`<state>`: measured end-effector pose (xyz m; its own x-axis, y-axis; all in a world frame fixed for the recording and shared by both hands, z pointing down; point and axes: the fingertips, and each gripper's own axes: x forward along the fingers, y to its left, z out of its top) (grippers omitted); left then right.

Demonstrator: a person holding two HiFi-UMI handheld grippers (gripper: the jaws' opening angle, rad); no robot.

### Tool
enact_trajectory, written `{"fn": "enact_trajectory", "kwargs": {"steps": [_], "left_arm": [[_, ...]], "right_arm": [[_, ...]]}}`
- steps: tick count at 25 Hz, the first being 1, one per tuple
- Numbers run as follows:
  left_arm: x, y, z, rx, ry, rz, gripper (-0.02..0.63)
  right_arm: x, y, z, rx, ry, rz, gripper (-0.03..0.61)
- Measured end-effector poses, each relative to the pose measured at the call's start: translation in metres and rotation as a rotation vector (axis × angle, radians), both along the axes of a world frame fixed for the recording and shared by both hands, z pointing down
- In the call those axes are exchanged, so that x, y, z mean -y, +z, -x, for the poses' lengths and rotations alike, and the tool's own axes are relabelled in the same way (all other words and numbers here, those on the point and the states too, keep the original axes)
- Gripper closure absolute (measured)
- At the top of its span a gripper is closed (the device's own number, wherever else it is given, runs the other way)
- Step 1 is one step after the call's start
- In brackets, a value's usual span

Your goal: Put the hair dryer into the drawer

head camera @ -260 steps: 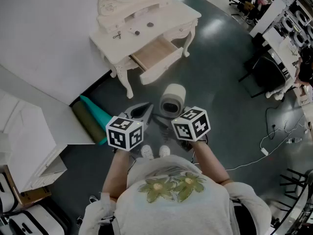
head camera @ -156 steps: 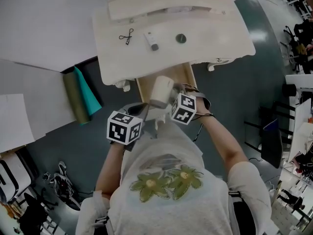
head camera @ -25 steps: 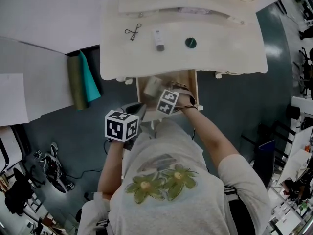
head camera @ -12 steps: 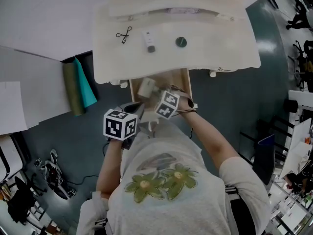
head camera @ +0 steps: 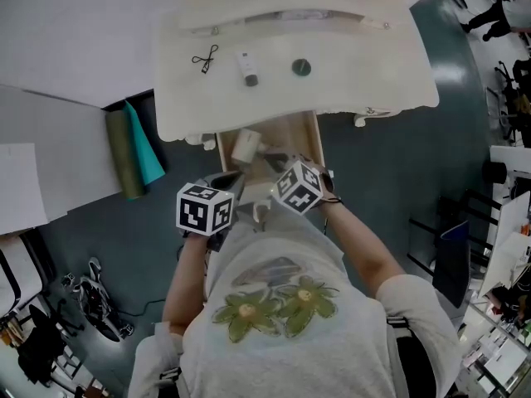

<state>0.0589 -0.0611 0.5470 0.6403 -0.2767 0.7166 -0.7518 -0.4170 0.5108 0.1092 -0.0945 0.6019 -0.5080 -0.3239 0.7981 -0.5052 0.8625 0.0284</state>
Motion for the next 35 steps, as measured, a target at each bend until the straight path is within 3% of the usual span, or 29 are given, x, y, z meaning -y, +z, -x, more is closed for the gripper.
{"fn": "enact_trajectory", "kwargs": {"steps": [6, 14, 35], "left_arm": [[-0.004, -0.002, -0.001, 0.009, 0.017, -0.011, 0.604], [-0.007, -0.008, -0.001, 0.004, 0.027, -0.032, 0.604], [-0.014, -0.014, -0.011, -0.014, 0.047, -0.043, 0.604]], "right_arm": [[-0.01, -0.024, -0.005, 0.065, 0.075, -0.043, 0.555], [-0.019, -0.044, -0.002, 0.136, 0.136, -0.031, 0.557], [-0.034, -0.055, -0.002, 0.181, 0.173, -0.011, 0.557]]}}
